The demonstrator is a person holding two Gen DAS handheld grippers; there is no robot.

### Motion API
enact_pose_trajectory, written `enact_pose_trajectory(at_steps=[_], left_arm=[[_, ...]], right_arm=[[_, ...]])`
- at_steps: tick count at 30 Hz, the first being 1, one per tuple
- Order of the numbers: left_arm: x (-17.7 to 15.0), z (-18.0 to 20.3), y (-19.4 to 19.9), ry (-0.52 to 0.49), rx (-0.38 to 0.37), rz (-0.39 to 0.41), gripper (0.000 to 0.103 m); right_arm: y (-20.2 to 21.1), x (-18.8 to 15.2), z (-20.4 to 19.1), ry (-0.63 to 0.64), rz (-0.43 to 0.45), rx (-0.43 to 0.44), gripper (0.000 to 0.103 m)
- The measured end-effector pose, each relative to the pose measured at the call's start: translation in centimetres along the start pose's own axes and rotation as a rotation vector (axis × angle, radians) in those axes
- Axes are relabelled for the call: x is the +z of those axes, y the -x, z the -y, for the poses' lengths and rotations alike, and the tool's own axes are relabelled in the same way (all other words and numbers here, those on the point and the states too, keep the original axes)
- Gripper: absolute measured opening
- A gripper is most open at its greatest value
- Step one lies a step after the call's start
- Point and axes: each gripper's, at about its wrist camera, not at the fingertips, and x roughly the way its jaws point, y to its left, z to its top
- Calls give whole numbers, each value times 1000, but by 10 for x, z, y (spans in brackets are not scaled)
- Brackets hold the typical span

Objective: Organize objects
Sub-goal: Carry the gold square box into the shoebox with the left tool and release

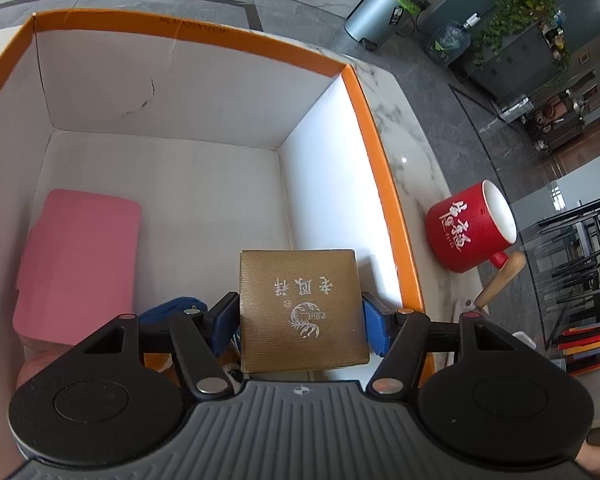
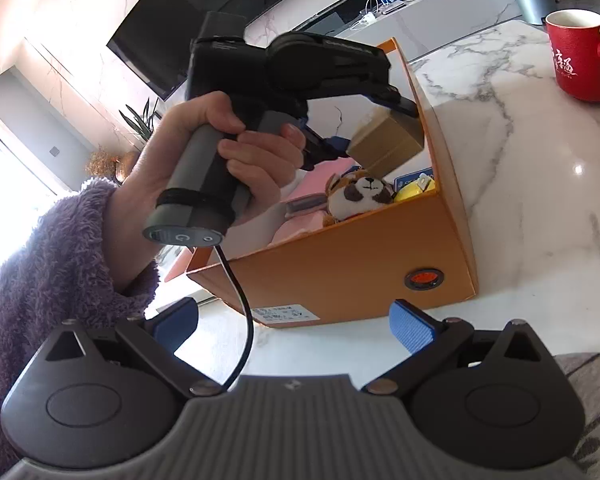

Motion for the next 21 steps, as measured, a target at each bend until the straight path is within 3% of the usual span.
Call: enact_pose_trajectory(at_steps=[12, 21], left_arm=[[3, -6, -5, 29, 6, -43, 75], [-2, -1, -2, -43, 26, -2, 87]], right_arm=[[-3, 2, 3, 1, -5, -3, 99], [-5, 4, 6, -19, -16, -6, 99]])
